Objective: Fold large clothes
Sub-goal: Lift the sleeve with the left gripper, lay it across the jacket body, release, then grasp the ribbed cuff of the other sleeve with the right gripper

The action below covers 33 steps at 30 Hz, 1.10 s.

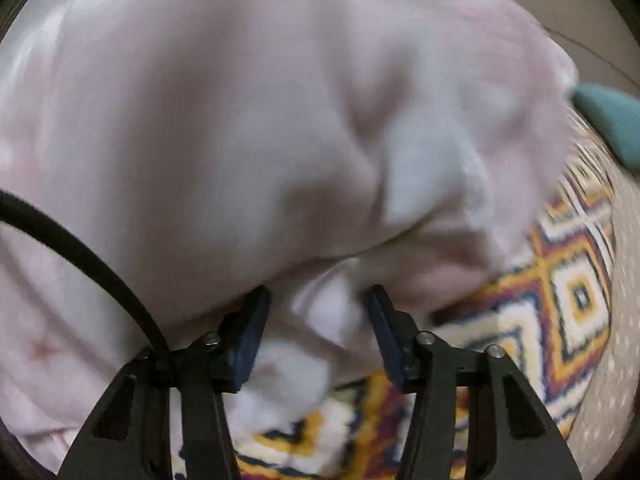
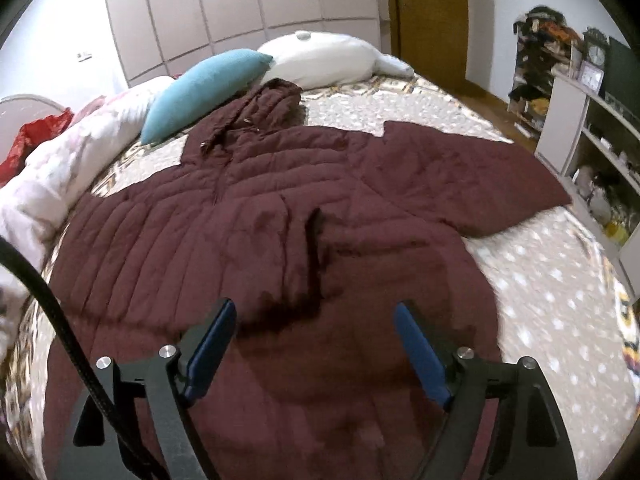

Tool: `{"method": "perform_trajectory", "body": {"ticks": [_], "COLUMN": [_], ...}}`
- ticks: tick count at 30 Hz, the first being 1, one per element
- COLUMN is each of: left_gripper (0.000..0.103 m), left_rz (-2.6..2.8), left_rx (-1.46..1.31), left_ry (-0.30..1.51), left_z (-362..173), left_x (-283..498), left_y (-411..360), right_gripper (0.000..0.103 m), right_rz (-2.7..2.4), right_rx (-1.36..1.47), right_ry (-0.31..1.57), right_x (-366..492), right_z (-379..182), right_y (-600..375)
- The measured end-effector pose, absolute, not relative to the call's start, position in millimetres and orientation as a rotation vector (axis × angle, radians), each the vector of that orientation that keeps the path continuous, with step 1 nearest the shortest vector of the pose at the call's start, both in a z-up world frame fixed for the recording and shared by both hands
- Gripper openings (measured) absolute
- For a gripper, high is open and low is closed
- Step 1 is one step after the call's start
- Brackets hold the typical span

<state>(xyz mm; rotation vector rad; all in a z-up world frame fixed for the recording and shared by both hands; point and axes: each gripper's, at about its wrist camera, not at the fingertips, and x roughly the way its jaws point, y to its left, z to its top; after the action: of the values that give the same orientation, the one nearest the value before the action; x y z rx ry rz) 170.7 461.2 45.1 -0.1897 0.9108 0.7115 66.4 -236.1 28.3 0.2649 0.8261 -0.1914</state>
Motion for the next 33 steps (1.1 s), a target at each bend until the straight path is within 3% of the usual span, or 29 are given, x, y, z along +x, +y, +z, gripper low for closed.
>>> {"method": "perform_trajectory", "body": {"ticks": [6,7,8,11,16,19,21,23,24,27,30,33], "left_gripper": [0.047,0.047,0.047,0.047,0.056,0.056,0.047,0.014,0.012,0.011,0.012,0.041], "left_rz": [0.556,0.500,0.463,0.309,0.056,-0.046,-0.087,-0.062,-0.046,0.023,0.034,-0.009], "left_rx": [-0.136,-0.119,-0.113,-0.100,-0.021,0.022,0.058,0.091,0.093,0.075,0.109,0.150], "left_ry": [0.850,0.831,0.821,0.803,0.750,0.757,0.797,0.862,0.898,0.967,0.930,0.886], "left_z": [63,71,77,99,124,118,100,75,62,29,33,47], "left_x": [136,125,118,102,117,148,179,210,223,240,232,218], "left_y": [421,403,389,330,207,143,106,80,75,76,67,53], "right_gripper": [0.082,0.066,0.042,0.023,0.021,0.021,0.021,0.021,0.021,0.020,0.018,0.010], "right_rz": [-0.206,-0.190,-0.165,-0.144,-0.181,-0.185,-0.179,-0.177,-0.174,-0.161,-0.137,-0.171], "right_rx": [0.316,0.322,0.318,0.250,0.222,0.244,0.245,0.241,0.238,0.208,0.218,0.217], "right_ry": [0.943,0.951,0.953,0.946,0.900,0.904,0.910,0.912,0.912,0.902,0.859,0.804], "right_x": [132,137,140,139,130,126,127,129,128,127,123,119], "right_z": [-2,-3,-2,12,29,27,23,21,22,26,40,55], "right_y": [-239,-238,-236,-231,-248,-258,-259,-257,-257,-254,-258,-268]}}
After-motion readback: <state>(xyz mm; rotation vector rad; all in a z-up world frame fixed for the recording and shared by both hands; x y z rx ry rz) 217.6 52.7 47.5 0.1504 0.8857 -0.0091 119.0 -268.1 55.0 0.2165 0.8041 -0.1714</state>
